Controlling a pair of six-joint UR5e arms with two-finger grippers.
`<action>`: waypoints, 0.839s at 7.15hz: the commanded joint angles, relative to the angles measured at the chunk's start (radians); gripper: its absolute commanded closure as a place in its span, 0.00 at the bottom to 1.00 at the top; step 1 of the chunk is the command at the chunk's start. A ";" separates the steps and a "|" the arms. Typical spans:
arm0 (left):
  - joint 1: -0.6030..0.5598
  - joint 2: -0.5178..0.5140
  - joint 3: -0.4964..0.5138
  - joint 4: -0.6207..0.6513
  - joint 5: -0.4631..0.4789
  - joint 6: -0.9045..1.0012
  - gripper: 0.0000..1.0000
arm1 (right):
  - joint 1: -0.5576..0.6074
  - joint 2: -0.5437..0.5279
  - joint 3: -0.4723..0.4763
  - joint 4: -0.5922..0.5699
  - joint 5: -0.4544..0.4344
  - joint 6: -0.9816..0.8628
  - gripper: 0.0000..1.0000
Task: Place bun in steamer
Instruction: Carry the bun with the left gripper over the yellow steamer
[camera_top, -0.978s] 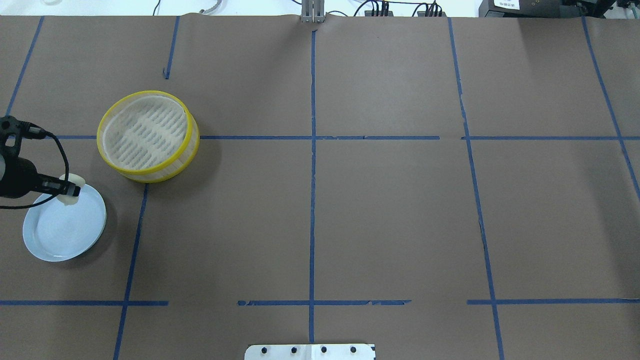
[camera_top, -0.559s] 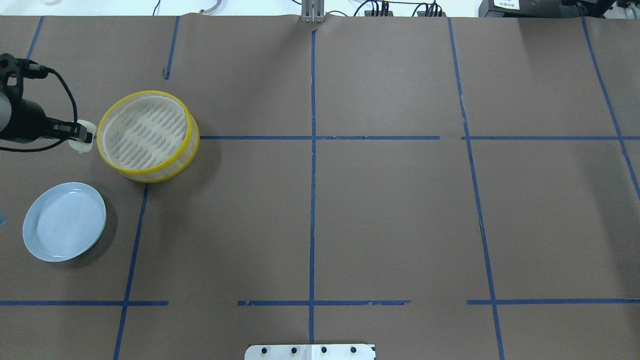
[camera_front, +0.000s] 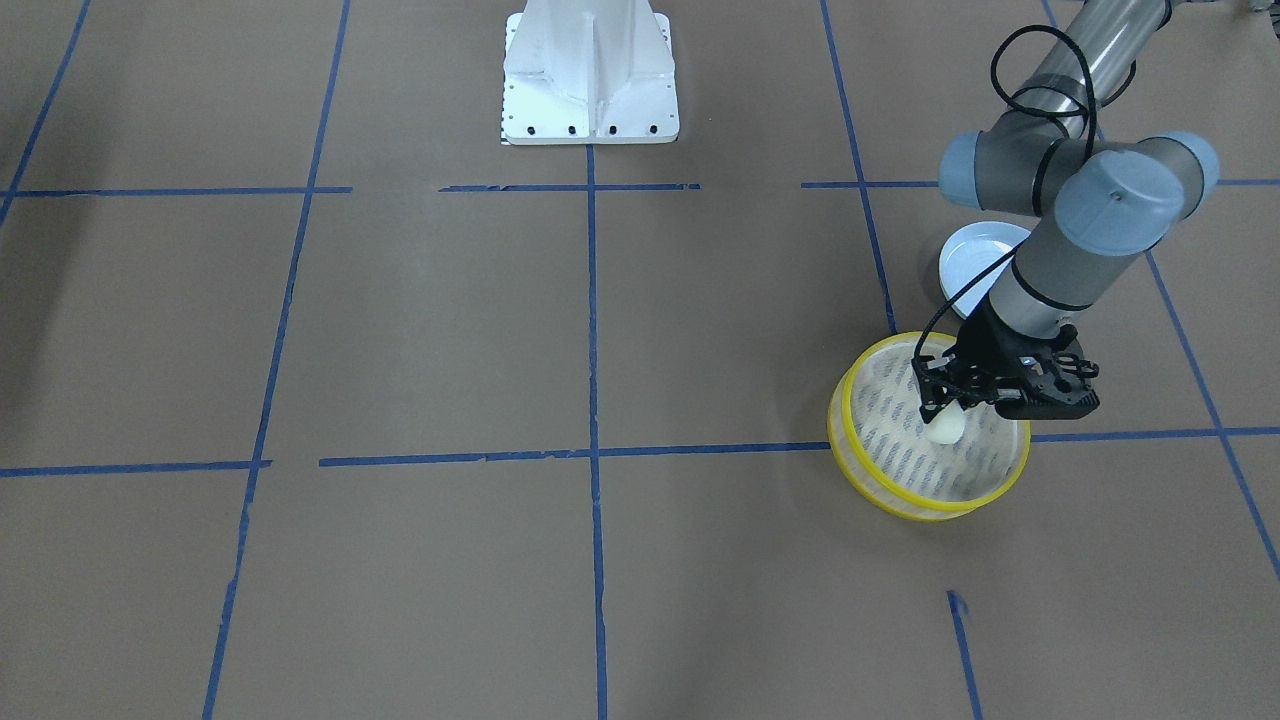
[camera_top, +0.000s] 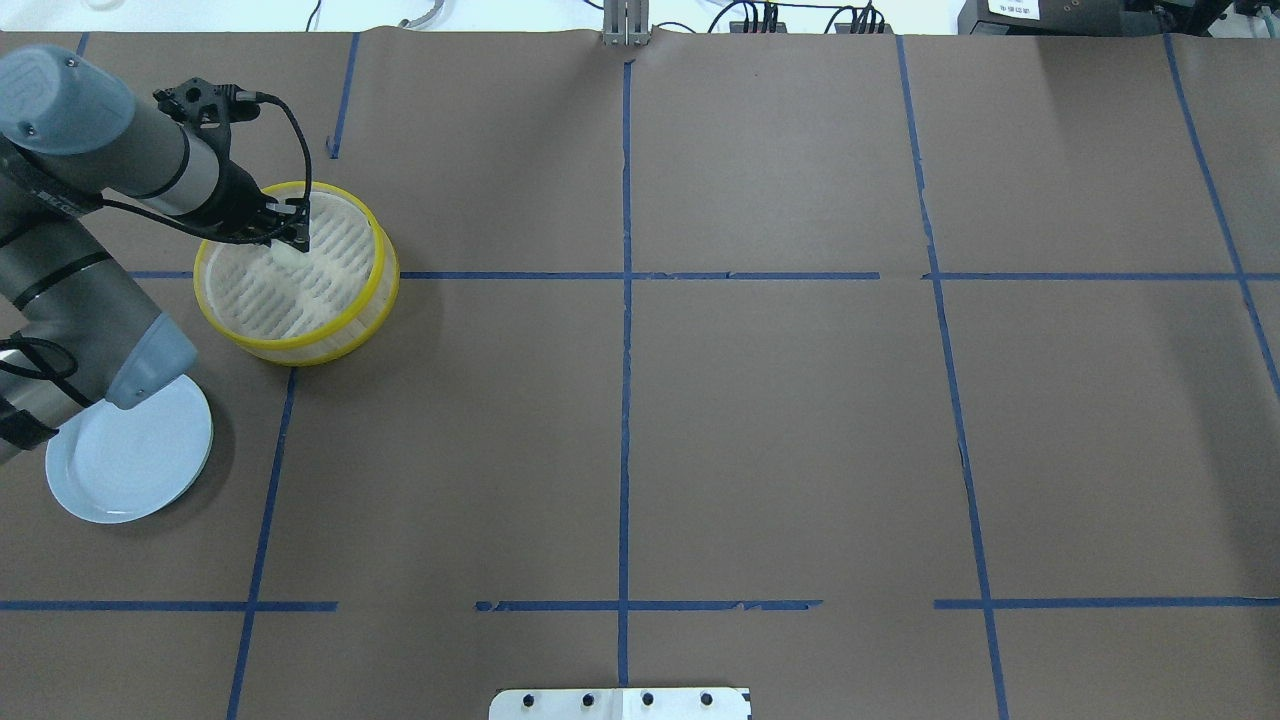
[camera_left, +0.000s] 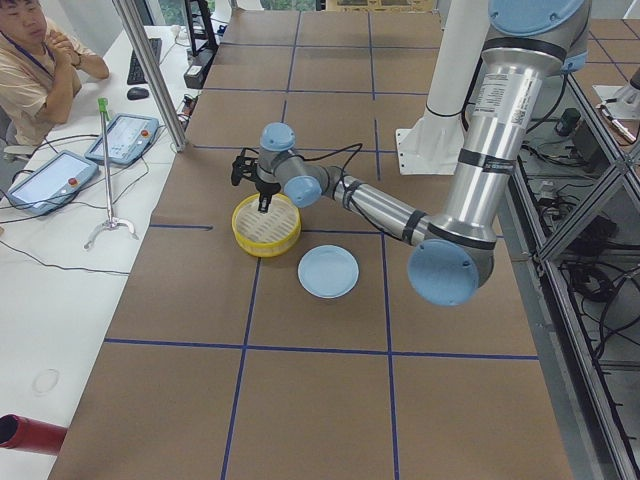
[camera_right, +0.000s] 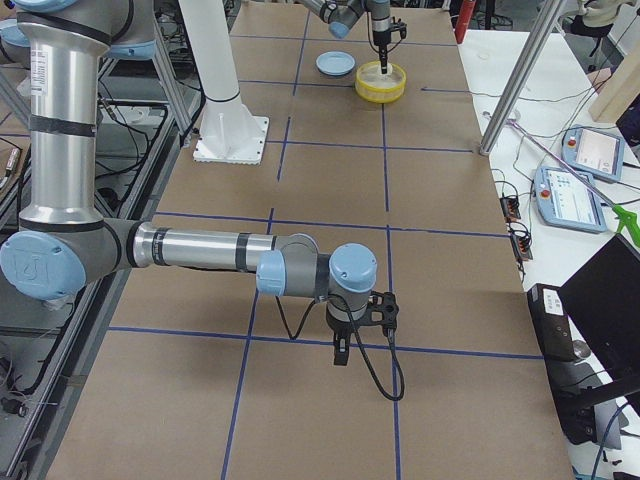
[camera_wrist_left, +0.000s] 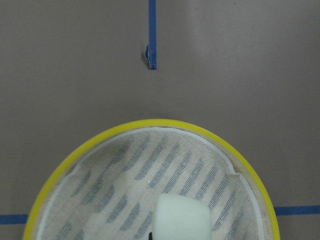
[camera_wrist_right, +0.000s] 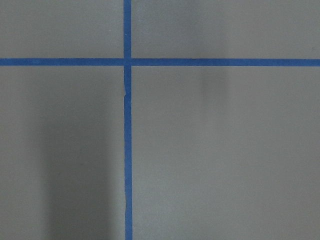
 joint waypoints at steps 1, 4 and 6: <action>0.021 -0.001 0.029 0.003 0.006 -0.011 0.63 | 0.000 0.000 0.000 0.000 0.000 0.000 0.00; 0.024 0.008 0.030 0.003 0.004 -0.050 0.61 | 0.000 0.000 0.000 0.000 0.000 0.000 0.00; 0.025 0.010 0.037 0.004 0.004 -0.051 0.61 | 0.000 0.000 0.000 0.000 0.000 0.000 0.00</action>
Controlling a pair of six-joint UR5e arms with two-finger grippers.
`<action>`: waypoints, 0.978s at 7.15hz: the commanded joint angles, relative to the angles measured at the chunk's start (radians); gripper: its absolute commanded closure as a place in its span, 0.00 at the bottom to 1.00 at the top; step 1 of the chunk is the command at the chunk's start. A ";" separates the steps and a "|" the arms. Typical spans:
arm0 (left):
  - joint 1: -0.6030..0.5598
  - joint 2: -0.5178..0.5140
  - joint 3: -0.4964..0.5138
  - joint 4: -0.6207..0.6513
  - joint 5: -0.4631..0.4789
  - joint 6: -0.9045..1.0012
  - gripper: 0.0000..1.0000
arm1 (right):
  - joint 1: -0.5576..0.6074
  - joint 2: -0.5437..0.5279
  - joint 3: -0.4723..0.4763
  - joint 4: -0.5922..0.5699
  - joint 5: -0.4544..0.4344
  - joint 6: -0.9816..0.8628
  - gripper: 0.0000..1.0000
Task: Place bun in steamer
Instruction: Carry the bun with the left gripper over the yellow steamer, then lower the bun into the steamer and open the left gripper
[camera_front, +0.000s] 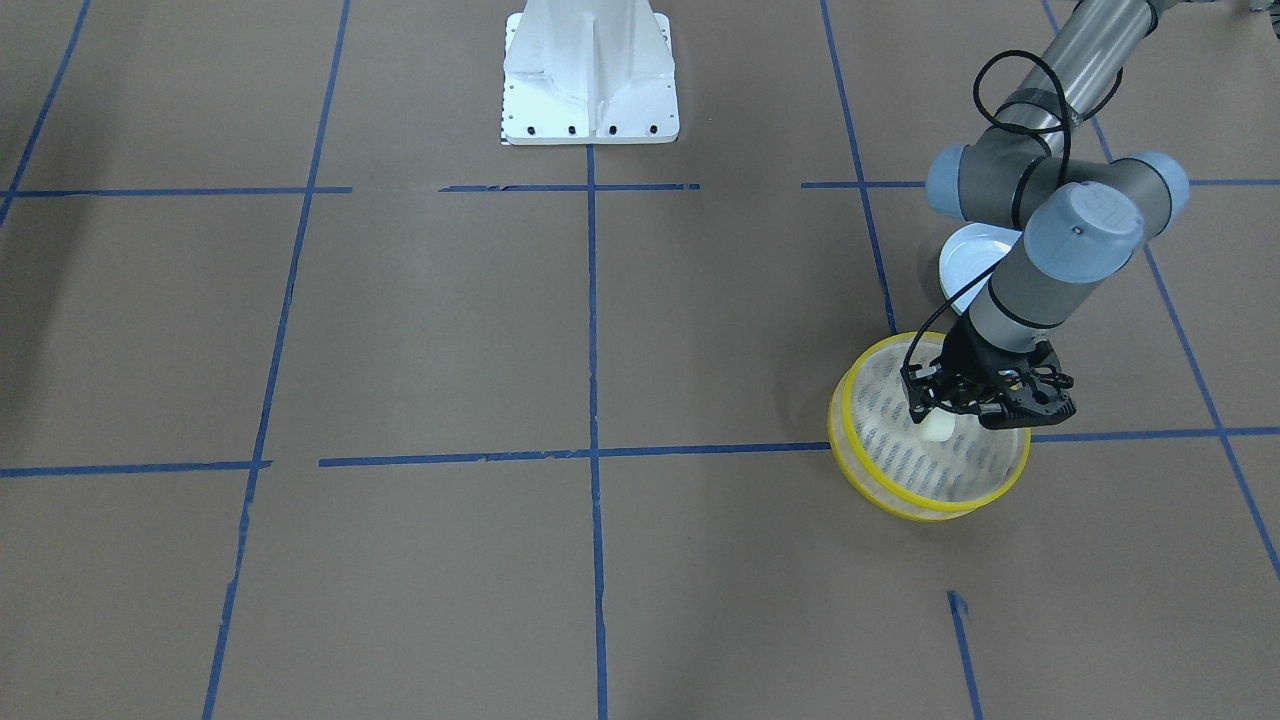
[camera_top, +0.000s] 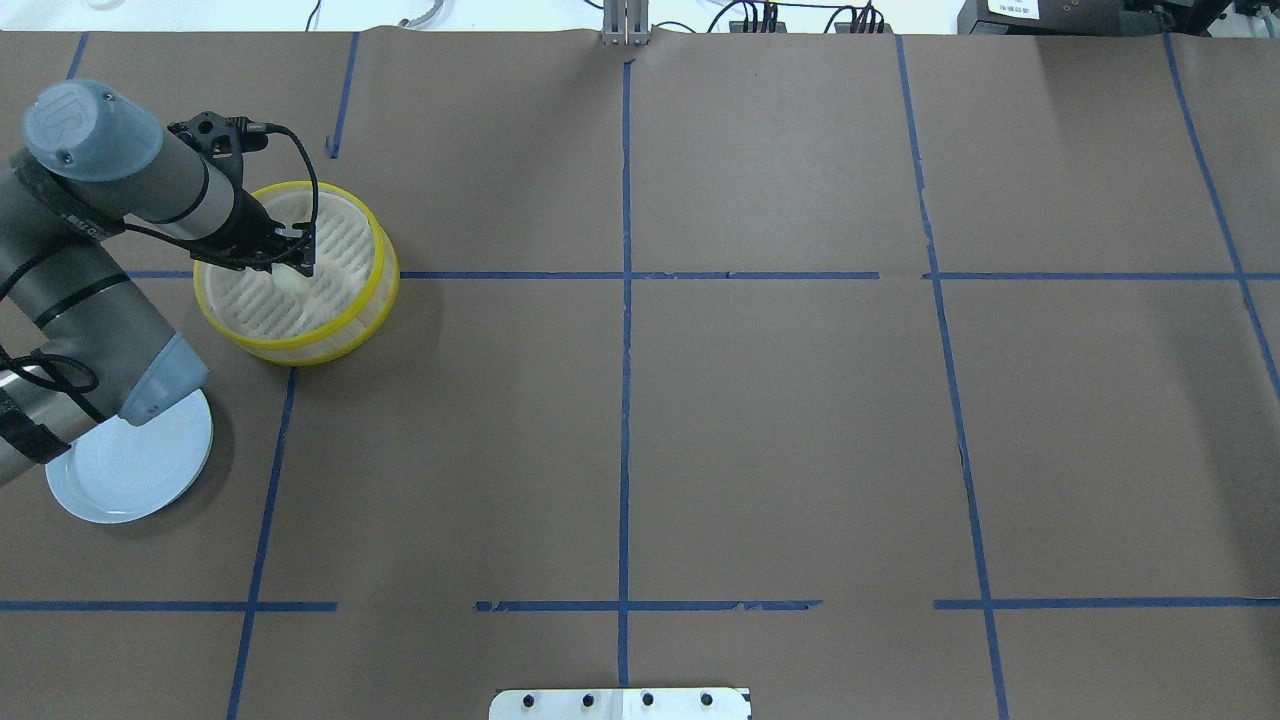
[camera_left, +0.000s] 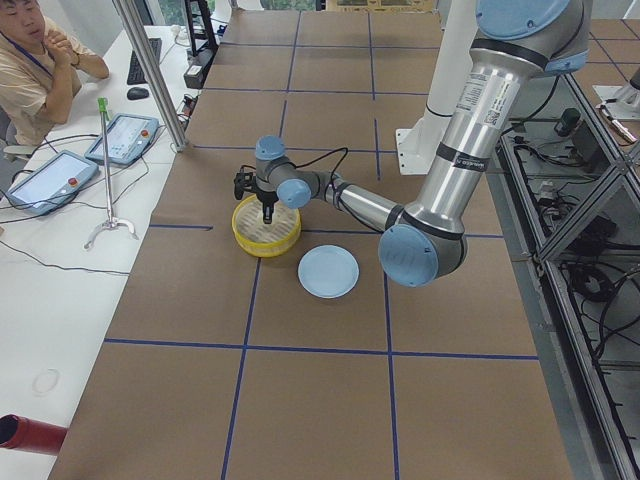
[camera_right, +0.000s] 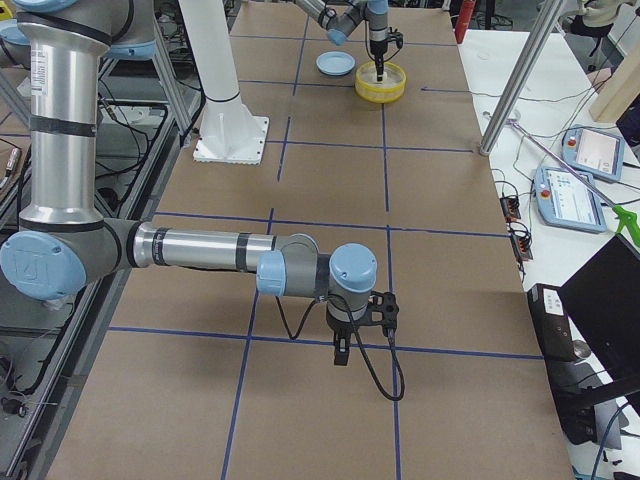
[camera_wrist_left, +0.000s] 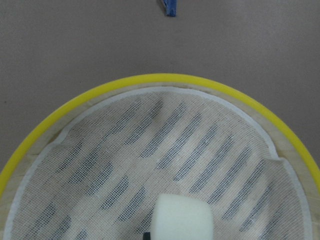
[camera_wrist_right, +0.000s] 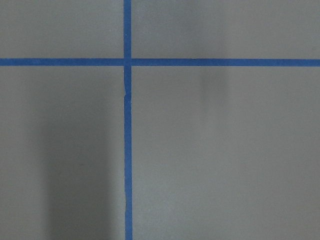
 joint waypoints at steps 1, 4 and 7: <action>0.002 0.001 0.009 0.000 0.001 -0.002 0.61 | 0.000 0.000 0.000 0.001 0.000 0.000 0.00; 0.004 0.021 -0.002 -0.001 0.002 -0.001 0.04 | 0.000 0.000 0.000 0.000 0.000 0.000 0.00; -0.002 0.056 -0.064 -0.001 0.001 0.015 0.01 | 0.000 0.000 0.000 0.000 0.000 0.000 0.00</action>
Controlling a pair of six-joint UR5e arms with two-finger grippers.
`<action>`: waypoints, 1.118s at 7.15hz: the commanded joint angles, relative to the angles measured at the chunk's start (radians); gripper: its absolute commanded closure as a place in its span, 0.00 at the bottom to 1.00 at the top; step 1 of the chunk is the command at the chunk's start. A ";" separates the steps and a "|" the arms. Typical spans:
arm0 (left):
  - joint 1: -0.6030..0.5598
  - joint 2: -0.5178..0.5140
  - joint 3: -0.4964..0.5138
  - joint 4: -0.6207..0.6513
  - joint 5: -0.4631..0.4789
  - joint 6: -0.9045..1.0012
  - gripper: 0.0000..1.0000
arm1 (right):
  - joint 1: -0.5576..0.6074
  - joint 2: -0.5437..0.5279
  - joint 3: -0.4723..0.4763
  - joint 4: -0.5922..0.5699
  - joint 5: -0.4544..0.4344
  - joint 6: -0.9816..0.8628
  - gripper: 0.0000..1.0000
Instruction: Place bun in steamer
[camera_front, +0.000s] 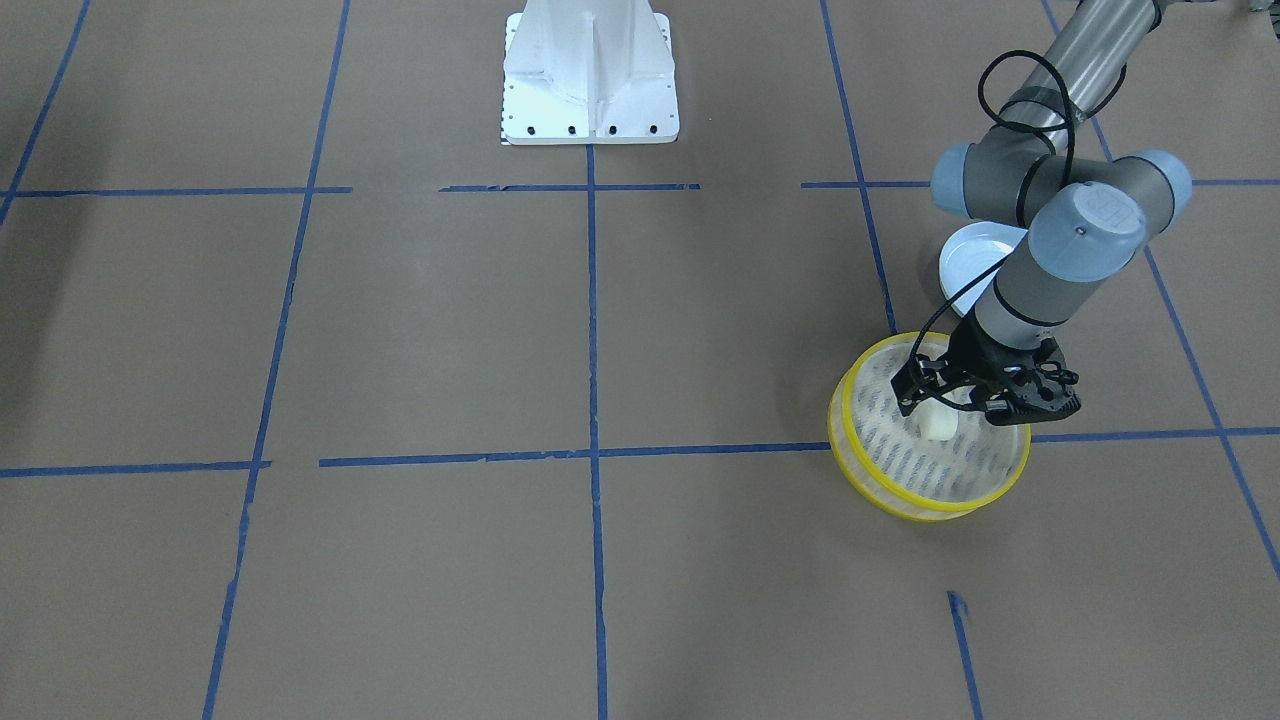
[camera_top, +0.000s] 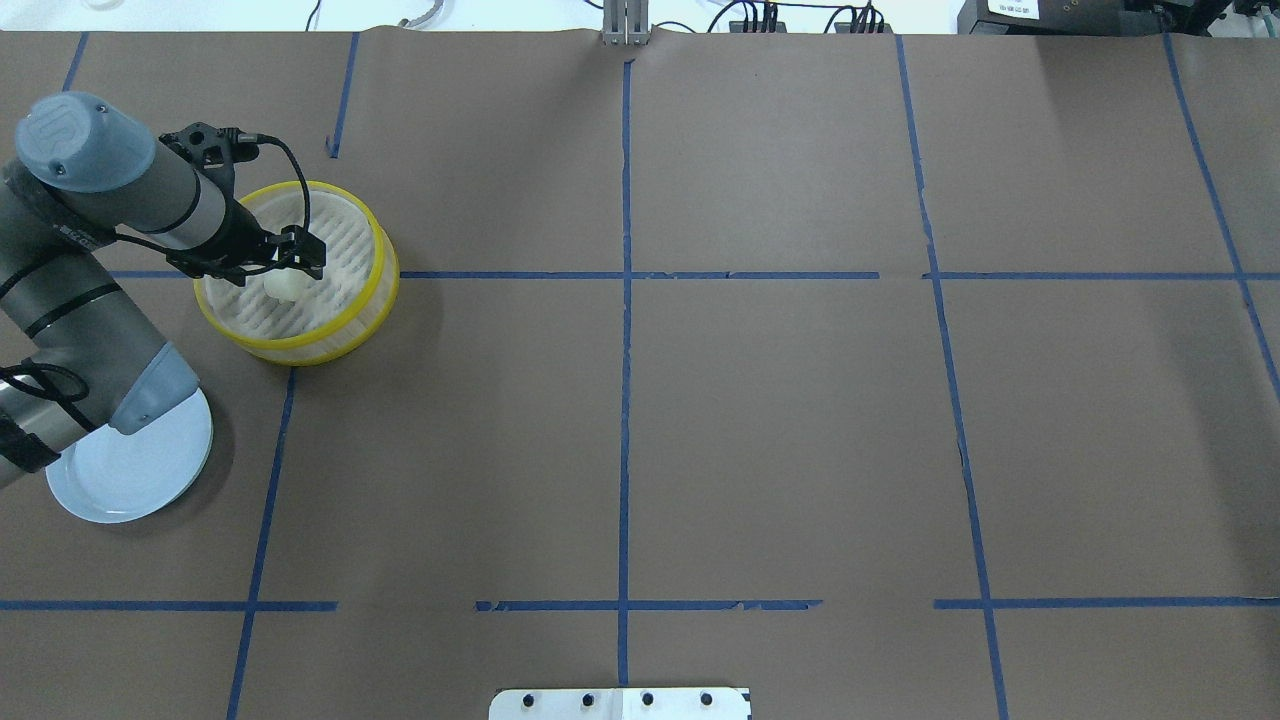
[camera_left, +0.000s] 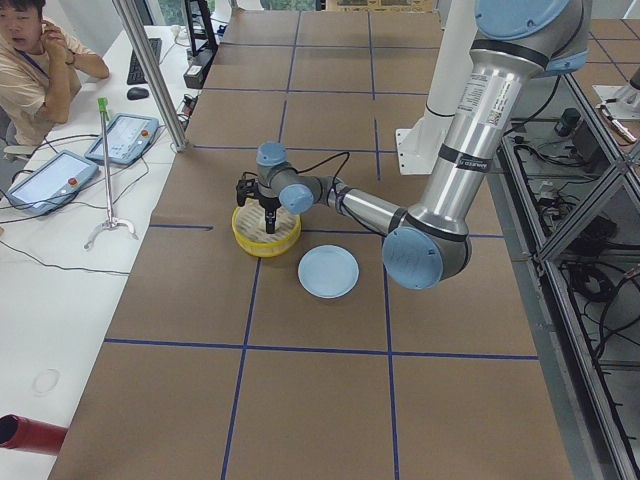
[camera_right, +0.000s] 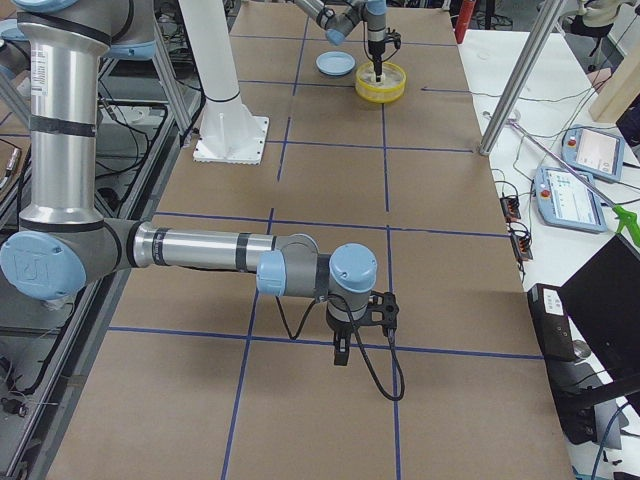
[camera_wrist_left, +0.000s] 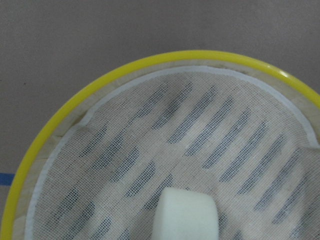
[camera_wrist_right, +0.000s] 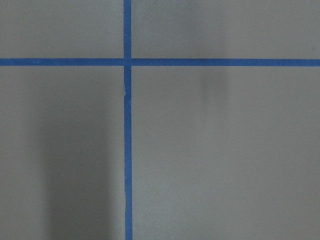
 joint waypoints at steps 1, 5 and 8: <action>-0.013 0.089 -0.140 0.000 -0.006 0.042 0.01 | 0.000 0.000 0.000 0.000 0.000 0.000 0.00; -0.290 0.314 -0.247 0.001 -0.141 0.489 0.01 | 0.000 0.000 0.000 0.000 0.000 0.000 0.00; -0.614 0.491 -0.200 0.049 -0.308 0.942 0.01 | 0.000 0.000 0.000 0.002 0.000 0.000 0.00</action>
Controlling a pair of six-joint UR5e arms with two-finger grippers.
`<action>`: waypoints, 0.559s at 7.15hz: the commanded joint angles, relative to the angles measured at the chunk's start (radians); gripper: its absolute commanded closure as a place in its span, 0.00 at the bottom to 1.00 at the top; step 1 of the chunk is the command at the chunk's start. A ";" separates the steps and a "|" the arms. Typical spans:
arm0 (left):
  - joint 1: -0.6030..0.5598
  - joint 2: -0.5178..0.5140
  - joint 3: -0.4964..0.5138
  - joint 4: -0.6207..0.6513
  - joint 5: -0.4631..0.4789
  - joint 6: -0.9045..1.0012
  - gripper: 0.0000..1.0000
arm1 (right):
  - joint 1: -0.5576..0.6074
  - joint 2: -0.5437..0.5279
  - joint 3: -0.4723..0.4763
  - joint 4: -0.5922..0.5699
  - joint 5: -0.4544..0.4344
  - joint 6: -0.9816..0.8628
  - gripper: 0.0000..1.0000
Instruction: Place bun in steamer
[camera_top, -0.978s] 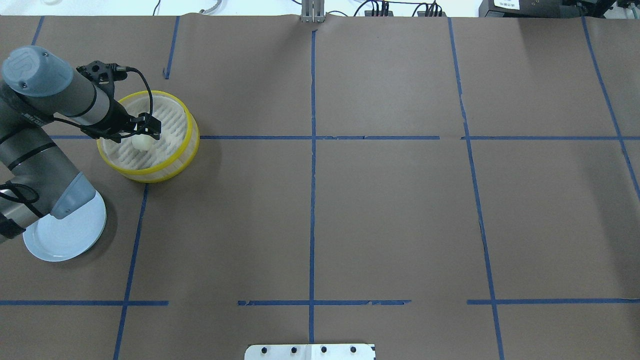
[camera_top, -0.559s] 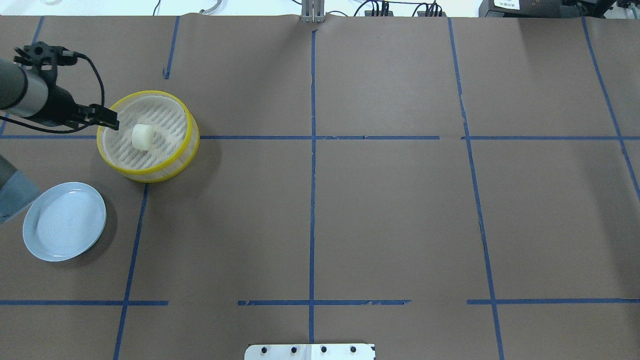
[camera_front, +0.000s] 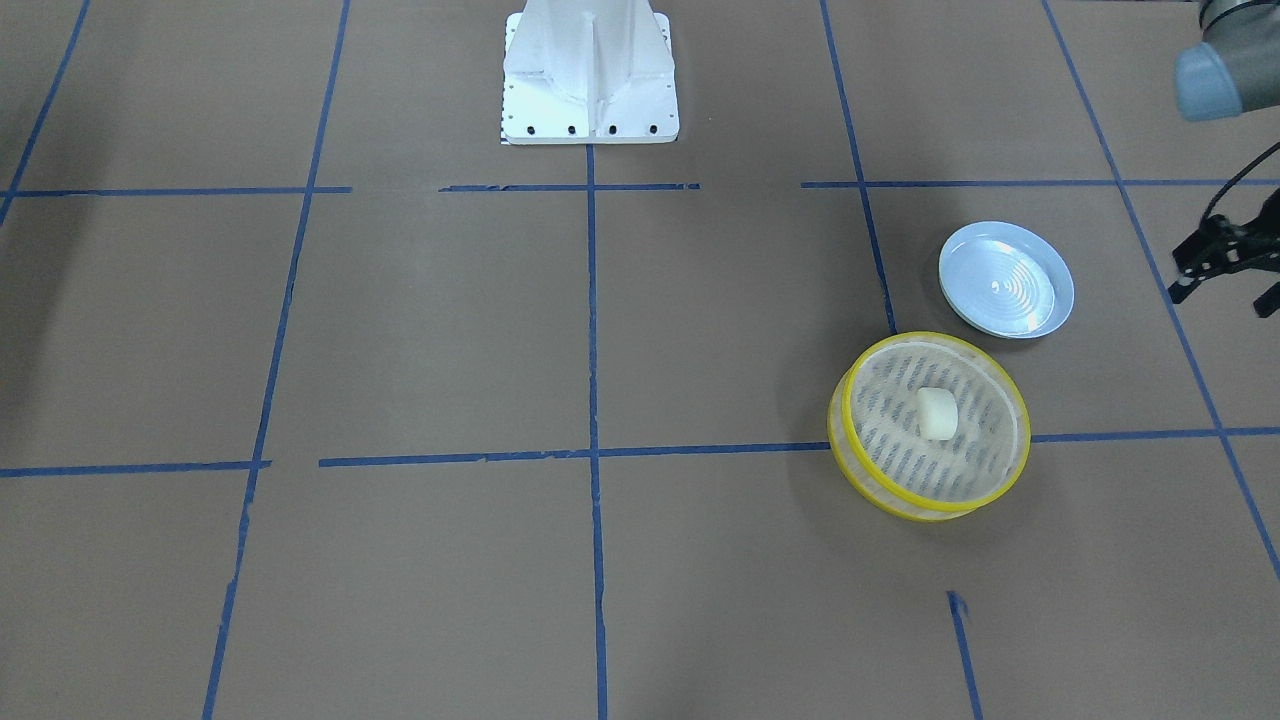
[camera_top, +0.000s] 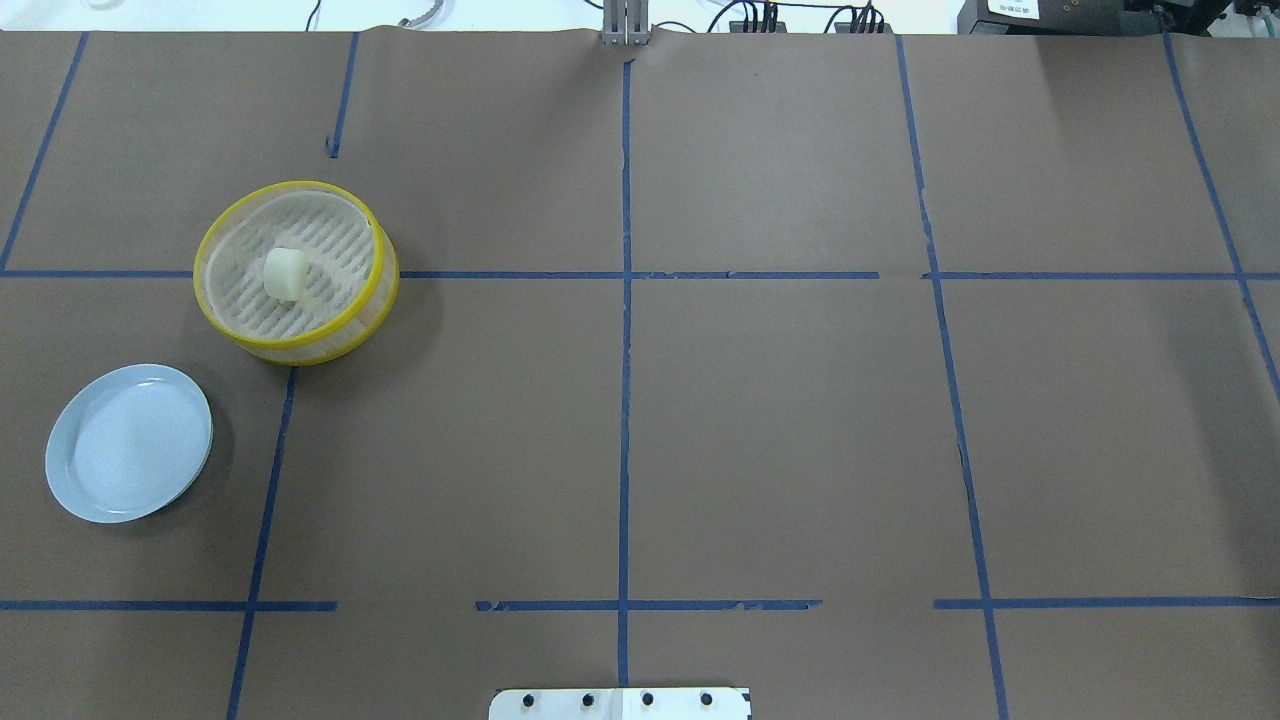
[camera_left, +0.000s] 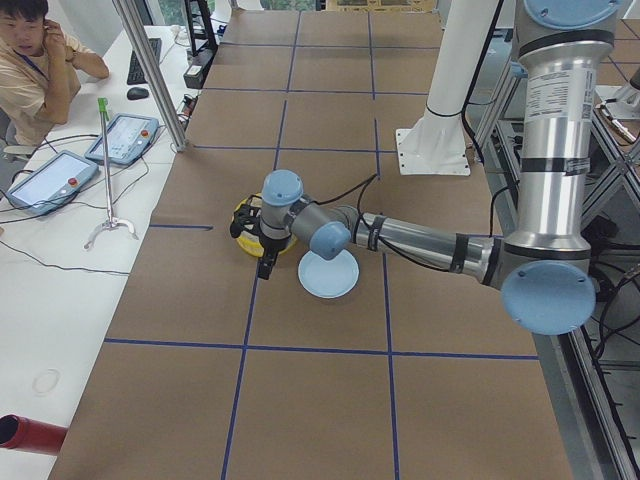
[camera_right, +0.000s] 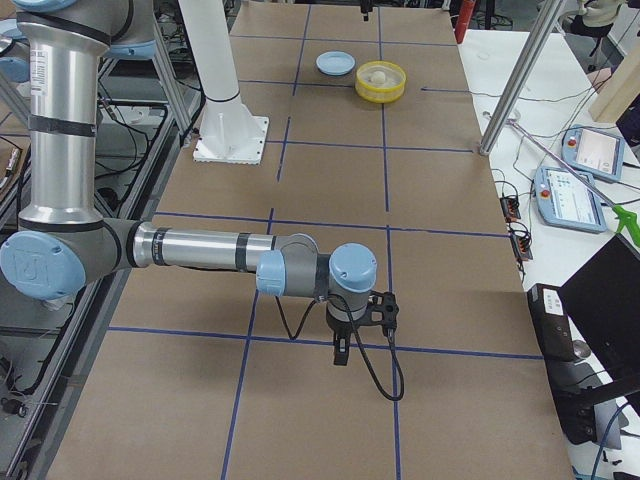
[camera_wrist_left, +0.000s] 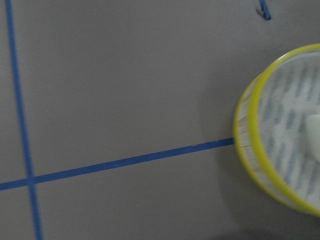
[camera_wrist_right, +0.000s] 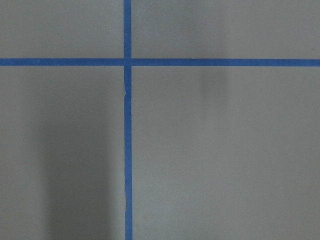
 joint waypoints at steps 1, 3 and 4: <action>-0.134 0.060 0.006 0.107 -0.073 0.195 0.01 | 0.000 0.000 0.000 0.000 0.000 0.000 0.00; -0.168 0.040 -0.016 0.216 -0.075 0.195 0.04 | 0.000 0.000 0.000 0.001 0.000 0.000 0.00; -0.170 0.040 -0.020 0.242 -0.073 0.197 0.06 | 0.000 0.000 0.000 0.000 0.000 0.000 0.00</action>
